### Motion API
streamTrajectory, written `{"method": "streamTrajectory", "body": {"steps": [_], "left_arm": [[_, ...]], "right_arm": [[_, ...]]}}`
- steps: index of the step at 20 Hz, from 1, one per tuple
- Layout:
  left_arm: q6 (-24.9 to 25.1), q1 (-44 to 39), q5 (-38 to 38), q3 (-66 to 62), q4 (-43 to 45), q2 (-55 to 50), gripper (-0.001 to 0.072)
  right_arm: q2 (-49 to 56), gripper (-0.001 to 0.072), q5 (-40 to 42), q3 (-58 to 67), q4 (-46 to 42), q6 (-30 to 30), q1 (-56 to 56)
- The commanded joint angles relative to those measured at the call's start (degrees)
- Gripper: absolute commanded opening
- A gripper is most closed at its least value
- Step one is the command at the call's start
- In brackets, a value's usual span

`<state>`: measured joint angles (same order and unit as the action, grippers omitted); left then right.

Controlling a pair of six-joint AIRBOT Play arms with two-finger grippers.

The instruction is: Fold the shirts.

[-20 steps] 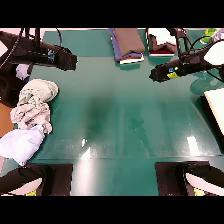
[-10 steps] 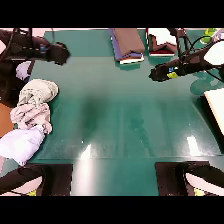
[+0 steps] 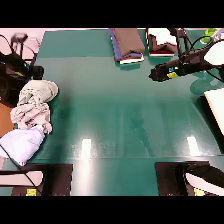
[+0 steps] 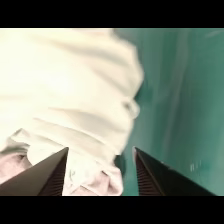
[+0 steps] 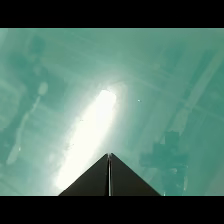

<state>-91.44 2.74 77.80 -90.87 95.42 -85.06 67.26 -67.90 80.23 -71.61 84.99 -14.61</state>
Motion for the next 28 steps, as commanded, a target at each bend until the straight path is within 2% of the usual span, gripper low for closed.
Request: {"method": "streamTrajectory", "body": {"steps": [1, 6, 7, 8, 9, 12, 16, 21, 25, 28], "left_arm": [[0.0, 2.3, 1.7, 0.0, -1.1, -7.7, 0.0513], [0.0, 2.3, 1.6, 0.0, -1.1, -11.1, 0.0511], [0.0, 2.3, 1.2, -0.1, -1.1, -10.9, 0.0382], [0.0, 2.3, 1.2, -0.2, -1.1, -10.7, 0.0149], [0.0, 2.3, 1.4, -0.2, -1.1, -10.6, 0.0033], [0.0, 2.0, 0.3, -0.2, -1.1, -6.1, 0.0023], [0.3, -0.2, -5.2, -3.9, -0.9, 10.5, 0.0022], [1.9, -10.6, -4.8, -15.3, -0.9, 26.7, 0.0022], [1.7, -23.4, -4.8, -19.9, -1.0, 28.1, 0.0021], [1.5, -34.3, -3.6, -19.9, -1.2, 23.3, 0.0021]], "right_arm": [[0.0, 0.0021, 0.1, 0.0, 0.0, 0.0, -0.1], [0.0, 0.0021, 1.5, 0.0, 0.0, 0.0, -0.1], [0.0, 0.0021, 2.2, 0.0, 0.1, 0.0, -0.1], [0.0, 0.0021, 3.0, 0.0, 0.1, 0.0, -0.1], [0.0, 0.0021, 3.8, 0.0, 0.2, 0.0, -0.1], [-0.1, 0.0021, 2.8, 2.6, 0.2, 0.1, -0.1], [-0.1, 0.0021, 1.3, 14.8, 0.1, 0.1, -0.1], [-0.1, 0.0021, 1.5, 28.5, -0.9, 0.0, 0.0], [-0.1, 0.002, 1.3, 34.9, -5.1, 0.0, 0.1], [-0.1, 0.002, 1.3, 36.7, -8.0, 1.0, 0.1]]}}
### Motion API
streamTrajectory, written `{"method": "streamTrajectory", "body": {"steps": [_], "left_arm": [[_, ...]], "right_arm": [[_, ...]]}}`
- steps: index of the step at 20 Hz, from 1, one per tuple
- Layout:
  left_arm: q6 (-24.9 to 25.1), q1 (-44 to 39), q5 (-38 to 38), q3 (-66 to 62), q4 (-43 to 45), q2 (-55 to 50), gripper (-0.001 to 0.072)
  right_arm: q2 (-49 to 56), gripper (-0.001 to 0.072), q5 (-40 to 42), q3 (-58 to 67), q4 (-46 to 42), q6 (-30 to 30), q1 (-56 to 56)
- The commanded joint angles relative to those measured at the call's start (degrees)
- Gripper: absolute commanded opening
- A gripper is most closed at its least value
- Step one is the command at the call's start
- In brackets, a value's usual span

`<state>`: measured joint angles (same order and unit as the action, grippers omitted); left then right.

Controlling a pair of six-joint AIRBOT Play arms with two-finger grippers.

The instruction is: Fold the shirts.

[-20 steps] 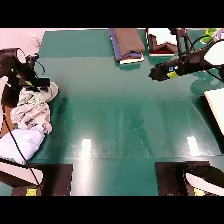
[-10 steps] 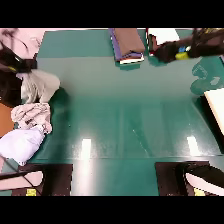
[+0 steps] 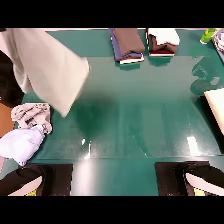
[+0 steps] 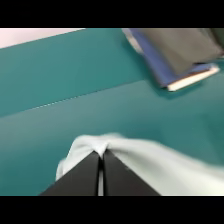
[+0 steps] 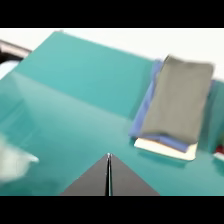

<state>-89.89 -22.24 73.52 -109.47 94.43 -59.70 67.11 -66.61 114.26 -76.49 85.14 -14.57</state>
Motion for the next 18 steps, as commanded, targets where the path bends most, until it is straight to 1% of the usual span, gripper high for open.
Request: {"method": "streamTrajectory", "body": {"steps": [1, 3, 4, 5, 8, 9, 10, 11, 12, 14, 16, 18], "left_arm": [[-0.1, -12.6, 1.8, -1.3, -0.2, -4.5, 0.0022], [0.7, -18.8, 4.0, -1.3, -0.6, -10.7, 0.0022], [1.9, -21.7, 4.3, -1.3, -1.5, -14.2, 0.0023], [3.2, -24.1, 3.8, -1.3, -3.1, -17.4, 0.0023], [7.2, -29.7, 1.6, -1.3, -11.8, -26.4, 0.0027], [8.0, -30.6, 0.9, -1.3, -12.9, -28.3, 0.0189], [7.8, -30.8, 0.5, -1.3, -12.7, -29.5, 0.0481], [7.8, -30.1, 0.5, -1.3, -11.1, -30.0, 0.0542], [7.2, -28.5, 1.0, -1.3, -8.2, -29.8, 0.0543], [4.9, -22.4, 4.3, -1.4, -2.1, -29.0, 0.0543], [2.8, -13.4, 9.6, -1.4, -0.7, -28.7, 0.0543], [0.3, -3.7, 11.7, -0.1, -0.9, -28.8, 0.0543]], "right_arm": [[0.0, 0.002, -0.3, 2.6, -3.2, 0.9, 0.0], [0.0, 0.002, -1.4, 2.6, -3.1, 0.9, 0.0], [0.0, 0.002, -1.5, 2.6, -3.2, 0.9, 0.0], [0.0, 0.002, -1.4, 2.5, -3.2, 0.9, 0.0], [0.0, 0.002, -1.5, 0.8, -3.2, 0.9, 0.0], [0.0, 0.0021, -1.5, 0.2, -3.2, 0.9, 0.0], [0.0, 0.0021, -1.4, -0.3, -3.2, 0.9, 0.0], [0.0, 0.002, -1.3, -0.8, -3.3, 0.9, 0.0], [0.0, 0.0021, -1.6, -0.8, -3.3, 0.9, 0.0], [0.0, 0.0021, -1.4, -0.8, -3.3, 0.9, 0.0], [0.0, 0.002, -1.6, -0.8, -3.3, 0.9, 0.0], [0.0, 0.002, -1.6, -0.8, -3.2, 0.9, 0.0]]}}
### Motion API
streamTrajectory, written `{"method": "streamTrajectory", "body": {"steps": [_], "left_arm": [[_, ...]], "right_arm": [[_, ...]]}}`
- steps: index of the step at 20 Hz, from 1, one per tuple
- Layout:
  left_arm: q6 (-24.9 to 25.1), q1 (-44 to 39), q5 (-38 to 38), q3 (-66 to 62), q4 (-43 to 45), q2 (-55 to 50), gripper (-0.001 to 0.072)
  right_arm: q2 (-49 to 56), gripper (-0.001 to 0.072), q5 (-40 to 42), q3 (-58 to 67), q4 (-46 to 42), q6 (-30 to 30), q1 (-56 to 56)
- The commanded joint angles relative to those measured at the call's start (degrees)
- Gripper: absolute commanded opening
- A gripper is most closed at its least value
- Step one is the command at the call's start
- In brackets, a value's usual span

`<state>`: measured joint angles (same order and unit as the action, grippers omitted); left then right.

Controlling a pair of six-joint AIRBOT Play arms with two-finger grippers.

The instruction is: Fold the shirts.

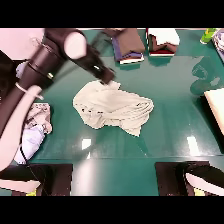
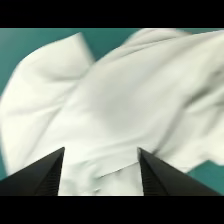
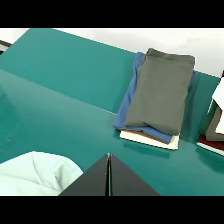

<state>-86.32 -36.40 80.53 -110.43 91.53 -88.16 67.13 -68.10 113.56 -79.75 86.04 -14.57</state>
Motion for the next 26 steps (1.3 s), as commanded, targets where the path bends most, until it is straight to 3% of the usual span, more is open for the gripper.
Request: {"method": "streamTrajectory", "body": {"steps": [1, 6, 10, 13, 18, 19, 21, 22, 26], "left_arm": [[-4.2, 15.1, 4.4, 2.7, 1.7, -0.3, 0.0543], [-5.4, 28.0, -3.7, 19.5, -3.6, -0.4, 0.0543], [-5.2, 28.5, -12.6, 31.6, -10.3, -2.9, 0.0543], [-5.1, 28.3, -14.5, 32.8, -16.5, -6.3, 0.0543], [-5.2, 27.5, -15.6, 32.7, -17.1, -8.0, 0.0542], [-5.2, 27.5, -15.6, 32.7, -17.1, -8.0, 0.0481], [-4.0, 27.5, -15.5, 32.6, -17.0, -7.7, 0.0078], [-2.7, 27.5, -15.1, 31.9, -17.0, -7.5, 0.0024], [-1.0, 27.7, -13.6, 27.5, -15.3, -5.7, 0.0024]], "right_arm": [[0.0, 0.002, 0.0, -0.1, 0.0, 0.0, 0.0], [0.6, 0.0021, -0.3, -0.1, 0.2, 0.0, 0.0], [3.1, 0.0021, -3.2, -0.1, 0.7, 0.1, 0.0], [5.2, 0.002, -4.8, -0.1, 0.7, 1.2, 0.0], [7.3, 0.002, -6.8, -0.1, 0.7, 2.4, 0.0], [7.6, 0.002, -7.4, -0.1, 0.6, 2.4, 0.0], [8.3, 0.0021, -10.5, -0.2, 0.5, 2.4, 0.0], [8.6, 0.002, -12.9, -0.7, -0.1, 2.4, 0.0], [5.0, 0.0021, -18.3, -16.3, -5.0, 5.1, 0.7]]}}
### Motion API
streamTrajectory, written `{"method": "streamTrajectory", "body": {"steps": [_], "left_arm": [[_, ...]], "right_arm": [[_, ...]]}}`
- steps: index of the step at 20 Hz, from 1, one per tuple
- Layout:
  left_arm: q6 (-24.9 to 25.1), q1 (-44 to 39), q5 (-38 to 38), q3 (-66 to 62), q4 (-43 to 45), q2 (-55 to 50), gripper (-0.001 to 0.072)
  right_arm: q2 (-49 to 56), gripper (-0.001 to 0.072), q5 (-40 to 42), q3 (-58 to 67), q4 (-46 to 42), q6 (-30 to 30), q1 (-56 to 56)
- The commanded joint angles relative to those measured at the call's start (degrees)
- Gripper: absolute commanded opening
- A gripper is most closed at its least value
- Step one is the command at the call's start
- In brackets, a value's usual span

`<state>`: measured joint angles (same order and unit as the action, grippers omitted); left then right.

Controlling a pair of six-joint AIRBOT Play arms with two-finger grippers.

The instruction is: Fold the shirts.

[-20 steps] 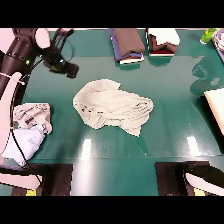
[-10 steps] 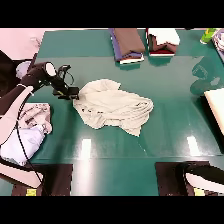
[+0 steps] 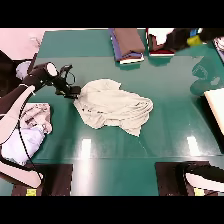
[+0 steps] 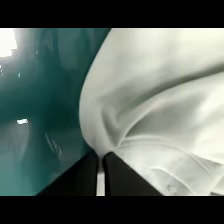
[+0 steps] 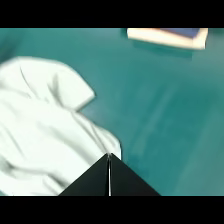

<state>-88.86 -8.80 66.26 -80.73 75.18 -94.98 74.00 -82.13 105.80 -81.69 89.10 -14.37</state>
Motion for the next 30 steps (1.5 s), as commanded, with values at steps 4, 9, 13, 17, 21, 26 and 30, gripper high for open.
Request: {"method": "streamTrajectory", "body": {"steps": [4, 9, 13, 17, 21, 26, 30], "left_arm": [[2.4, 0.1, 0.6, -3.4, 2.1, 3.4, 0.0024], [2.4, 0.1, 0.8, -3.3, 2.1, 3.4, 0.0024], [2.4, 0.1, 1.3, -3.3, 2.1, 3.4, 0.0024], [2.4, 0.1, 2.2, -3.3, 2.2, 3.4, 0.0024], [2.4, 0.1, 2.2, -3.3, 2.2, 3.4, 0.0024], [3.9, 0.1, 2.2, -3.4, 3.5, 4.2, 0.0024], [3.8, 0.1, 1.2, -8.3, 7.8, 10.4, 0.0024]], "right_arm": [[-9.2, 0.0021, 0.7, -32.8, -2.8, 7.0, 4.4], [-11.6, 0.041, 10.9, -55.9, 5.4, 10.6, 6.4], [-5.4, 0.0408, 20.9, -60.2, 11.8, 10.6, 2.5], [0.0, 0.0408, 24.8, -56.5, 11.7, 12.2, -0.7], [3.2, 0.0272, 24.0, -54.1, 11.6, 12.4, -0.8], [0.6, 0.0019, 24.0, -56.1, 8.3, 12.1, -0.7], [-8.5, 0.0017, 18.8, -50.8, -2.5, 12.9, 2.4]]}}
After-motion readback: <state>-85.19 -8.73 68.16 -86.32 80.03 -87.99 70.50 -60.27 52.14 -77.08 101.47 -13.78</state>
